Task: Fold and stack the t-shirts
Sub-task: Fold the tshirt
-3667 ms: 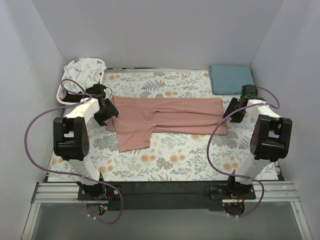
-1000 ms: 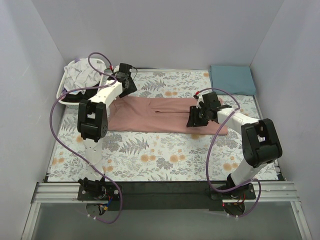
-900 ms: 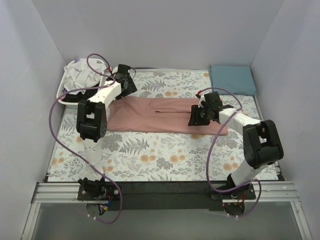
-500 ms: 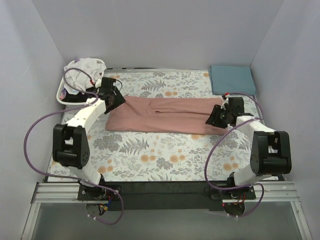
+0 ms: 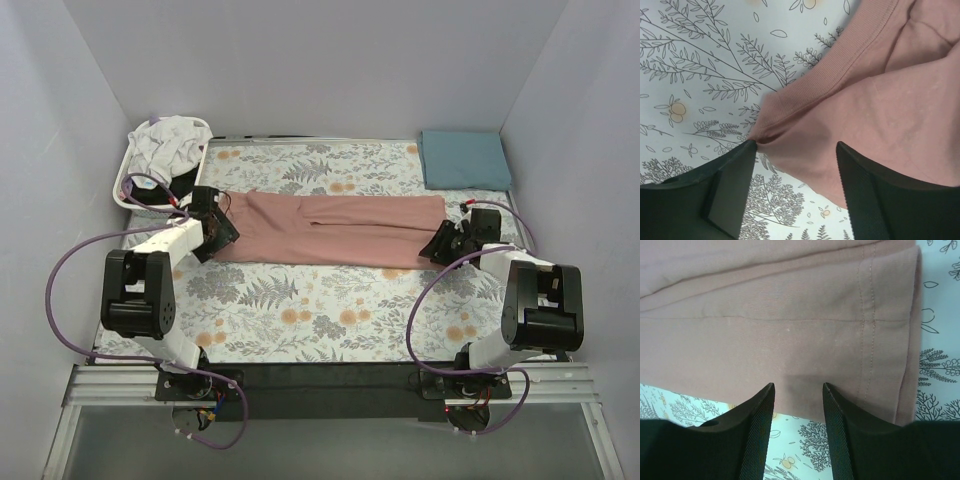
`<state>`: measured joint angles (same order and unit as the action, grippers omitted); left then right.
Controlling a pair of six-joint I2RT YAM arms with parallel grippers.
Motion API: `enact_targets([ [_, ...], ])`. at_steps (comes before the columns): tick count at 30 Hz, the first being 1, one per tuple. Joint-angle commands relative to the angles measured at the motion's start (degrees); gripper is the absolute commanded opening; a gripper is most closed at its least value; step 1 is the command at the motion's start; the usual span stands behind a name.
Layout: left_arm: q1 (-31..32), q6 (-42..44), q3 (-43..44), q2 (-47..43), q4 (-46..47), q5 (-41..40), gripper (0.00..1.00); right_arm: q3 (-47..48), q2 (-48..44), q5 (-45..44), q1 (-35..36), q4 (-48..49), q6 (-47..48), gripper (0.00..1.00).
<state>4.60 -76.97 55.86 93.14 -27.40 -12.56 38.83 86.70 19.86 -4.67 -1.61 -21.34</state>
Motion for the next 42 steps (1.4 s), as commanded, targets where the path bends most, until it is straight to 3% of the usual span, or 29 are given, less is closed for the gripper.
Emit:
enact_targets([
  [1, -0.9, -0.9, 0.0, 0.7, 1.0, 0.4, 0.62, -1.5, 0.8, 0.4, -1.2, 2.9, -0.9, 0.50],
  [3, -1.3, -1.3, -0.5, 1.2, -0.2, -0.1, 0.52, -2.5, 1.1, -0.5, -1.7, 2.8, -1.9, 0.50],
  [4, -1.5, -1.5, -0.6, 1.7, -1.1, -0.6, 0.41, -3.1, 1.3, -0.8, -2.6, 2.8, -2.4, 0.50],
  [7, -2.1, -2.2, -1.8, 2.0, -4.2, -1.7, 0.22, -5.7, 2.0, -0.9, -5.5, 2.7, -4.2, 0.50],
  [8, -2.0, -2.3, -2.3, 1.5, -4.9, -2.2, 0.09, -7.3, 2.0, -0.3, -6.5, 2.7, -4.5, 0.50],
  [10, -2.1, -3.0, -4.9, 0.4, -6.7, -2.4, 0.04, -8.8, 1.4, 0.4, -8.8, 1.9, -4.6, 0.50],
  [20, -2.2, -6.6, -18.1, -16.6, -11.8, 5.9, 0.08, -16.5, -13.7, -8.9, -23.6, -6.7, -4.2, 0.52],
  [23, -2.1, -7.3, -19.2, -20.6, -13.3, 10.1, 0.20, -17.3, -19.0, -8.2, -23.9, -5.1, -3.4, 0.52],
  [26, -2.1, -7.6, -18.2, -24.8, -14.1, 10.5, 0.41, -18.1, -24.8, -4.0, -19.6, 0.0, -3.9, 0.52],
  [29, -2.1, -6.2, -15.1, -27.5, -13.8, 8.2, 0.51, -14.0, -27.4, -5.8, -8.1, 1.0, -3.8, 0.53],
  [30, -2.1, -5.6, -13.1, -27.7, -12.8, 7.9, 0.52, -12.6, -26.4, -6.1, -2.1, 1.0, -3.4, 0.52],
  [34, -1.9, -2.0, -10.2, -26.8, -7.4, 9.3, 0.52, -3.7, -18.6, -2.5, 10.5, 5.5, -4.5, 0.50],
  [37, -0.8, -1.2, -9.4, -23.5, -1.4, 16.4, 0.50, 5.2, -9.6, -2.5, 19.6, 7.1, -4.5, 0.48],
  [39, 1.6, -1.3, -8.3, -19.7, 1.4, 19.3, 0.45, 9.9, -2.4, -2.5, 24.7, 8.1, -4.8, 0.47],
  [42, 5.7, -0.7, -5.2, -13.7, 3.0, 17.5, 0.35, 18.5, 7.0, -2.5, 29.7, 9.0, -5.5, 0.45],
])
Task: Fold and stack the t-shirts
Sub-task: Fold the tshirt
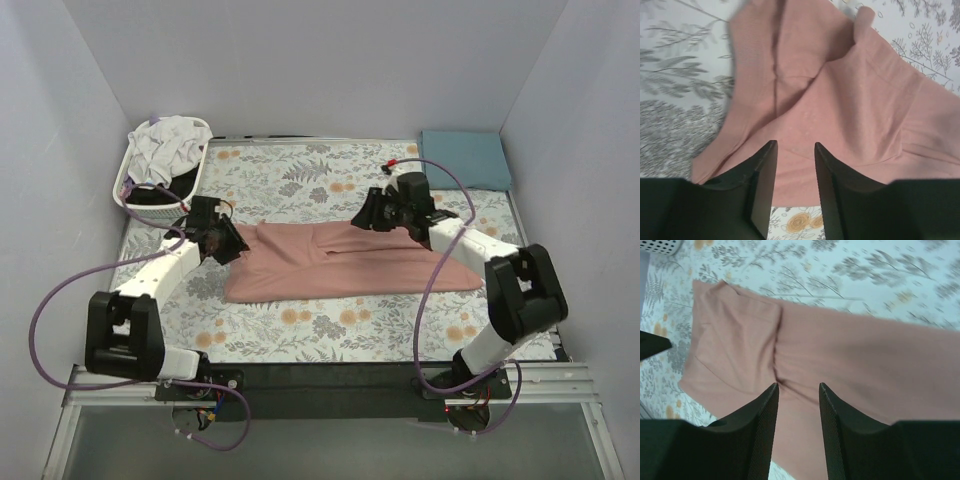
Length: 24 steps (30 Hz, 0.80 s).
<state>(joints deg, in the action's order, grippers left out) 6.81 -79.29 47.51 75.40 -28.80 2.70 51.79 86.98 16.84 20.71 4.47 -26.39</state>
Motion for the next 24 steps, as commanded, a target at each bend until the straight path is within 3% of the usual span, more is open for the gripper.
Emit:
enact_targets([
  [1, 4.2, 1.8, 3.8, 5.3, 4.8, 2.0, 0.33, 9.9, 9.0, 0.6, 5.3, 3.0, -0.6, 0.44],
  [7, 7.0, 3.2, 7.5, 15.9, 8.2, 3.0, 0.17, 21.7, 24.1, 1.3, 10.2, 3.1, -1.8, 0.42],
  [14, 7.4, 3.6, 5.8, 21.5, 9.9, 2.0, 0.14, 30.6, 35.5, 3.4, 11.3, 3.0, -2.3, 0.41],
  [24, 7.4, 3.0, 6.7, 24.4, 7.1, 0.6, 0.14, 34.6, 40.0, 9.4, 11.9, 3.4, -2.9, 0.38],
])
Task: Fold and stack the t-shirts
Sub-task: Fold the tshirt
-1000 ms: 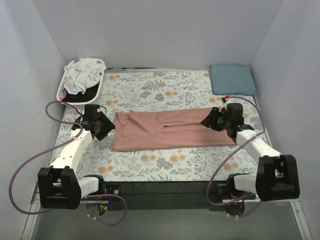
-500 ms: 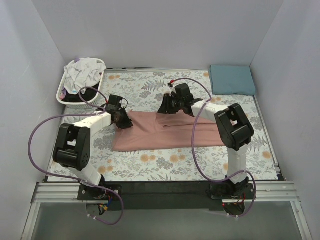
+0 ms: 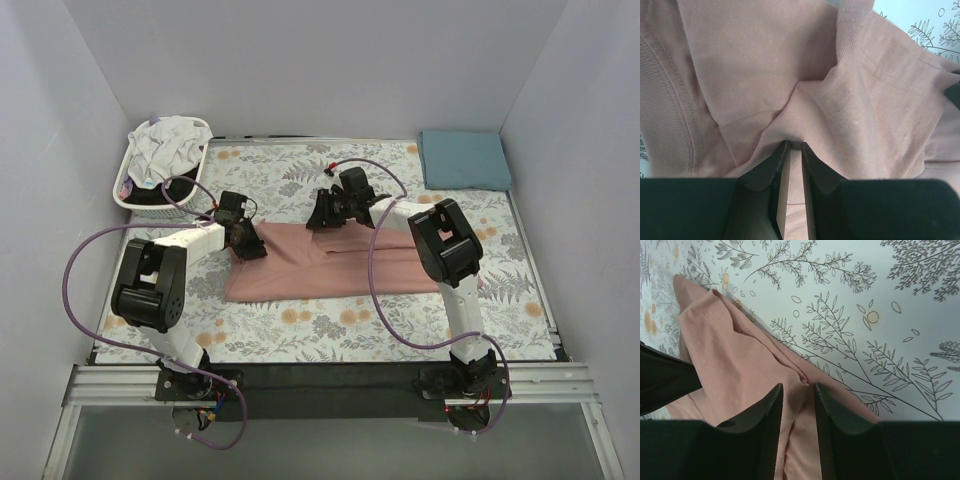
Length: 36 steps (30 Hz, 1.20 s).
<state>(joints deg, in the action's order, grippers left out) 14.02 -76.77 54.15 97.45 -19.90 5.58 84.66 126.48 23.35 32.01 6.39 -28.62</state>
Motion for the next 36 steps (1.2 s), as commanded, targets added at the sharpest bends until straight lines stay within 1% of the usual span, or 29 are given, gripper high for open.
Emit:
enact_targets([
  [1, 0.3, 0.4, 0.1, 2.3, -1.9, -2.5, 0.14, 1.6, 0.4, 2.9, 0.6, 1.5, -0.7, 0.37],
  [5, 0.3, 0.6, 0.2, 2.2, -2.4, -3.4, 0.14, 1.4, 0.7, 3.0, 0.7, 1.8, -1.0, 0.33],
  [8, 0.2, 0.7, 0.5, 2.2, -2.9, -3.7, 0.14, 1.7, 0.5, 2.6, 0.6, 1.9, -0.8, 0.16],
  [9, 0.3, 0.6, 0.5, 2.3, -3.2, -3.8, 0.14, 1.7, 0.3, 2.2, 0.4, 1.9, -0.7, 0.07],
  [11, 0.3, 0.7, 0.4, 2.6, -3.5, -3.7, 0.14, 1.6, -1.0, 1.3, 0.2, 2.0, -0.1, 0.01],
  [14, 0.2, 0.8, 1.0, 3.6, -4.4, -3.3, 0.14, 0.8, -3.0, 0.2, -0.2, 2.0, 0.6, 0.01],
  [20, 0.2, 0.8, 2.1, 5.0, -5.9, -3.9, 0.13, -3.8, -6.6, -2.8, -0.5, 2.0, 1.3, 0.01],
  [36, 0.3, 0.7, 3.0, 7.1, -7.8, -4.9, 0.11, -9.4, -11.2, -6.2, -0.8, 3.0, 2.3, 0.01],
])
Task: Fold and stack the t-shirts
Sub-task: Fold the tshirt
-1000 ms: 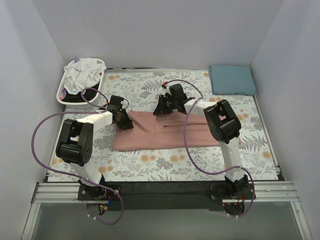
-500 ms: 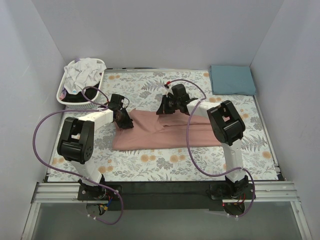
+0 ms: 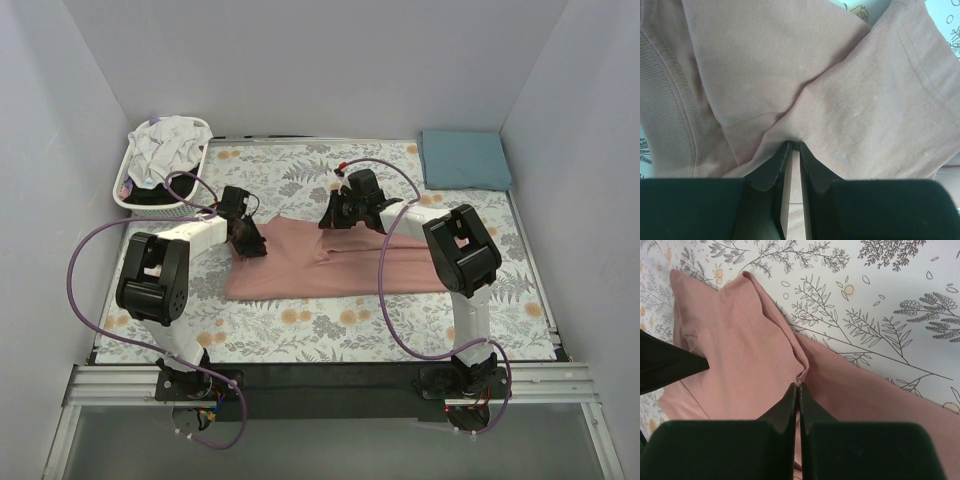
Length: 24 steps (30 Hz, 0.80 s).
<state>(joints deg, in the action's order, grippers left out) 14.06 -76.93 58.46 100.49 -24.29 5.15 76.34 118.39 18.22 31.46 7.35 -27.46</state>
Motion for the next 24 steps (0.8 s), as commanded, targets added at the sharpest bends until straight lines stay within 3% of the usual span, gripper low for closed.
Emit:
enact_targets([
  [1, 0.2, 0.6, -1.3, 4.0, -3.4, -4.4, 0.11, -1.4, -3.0, -1.3, -0.3, 2.0, 1.2, 0.01],
  [8, 0.2, 0.7, -2.4, 1.4, -1.9, -6.5, 0.18, -2.1, -0.6, -1.3, -0.3, 2.0, 1.5, 0.01],
  [15, 0.3, 4.0, 3.2, -4.6, 0.1, -6.6, 0.46, -1.1, 1.4, 0.5, -0.3, 2.0, 2.6, 0.01],
  [19, 0.2, 8.4, 7.7, -2.8, 4.7, -7.2, 0.49, -0.4, 2.5, 2.3, -0.3, 2.0, 3.6, 0.01],
  [24, 0.3, 13.6, 15.4, 6.0, 9.3, -5.2, 0.47, -0.1, 3.0, 3.0, -0.3, 2.0, 4.1, 0.01],
])
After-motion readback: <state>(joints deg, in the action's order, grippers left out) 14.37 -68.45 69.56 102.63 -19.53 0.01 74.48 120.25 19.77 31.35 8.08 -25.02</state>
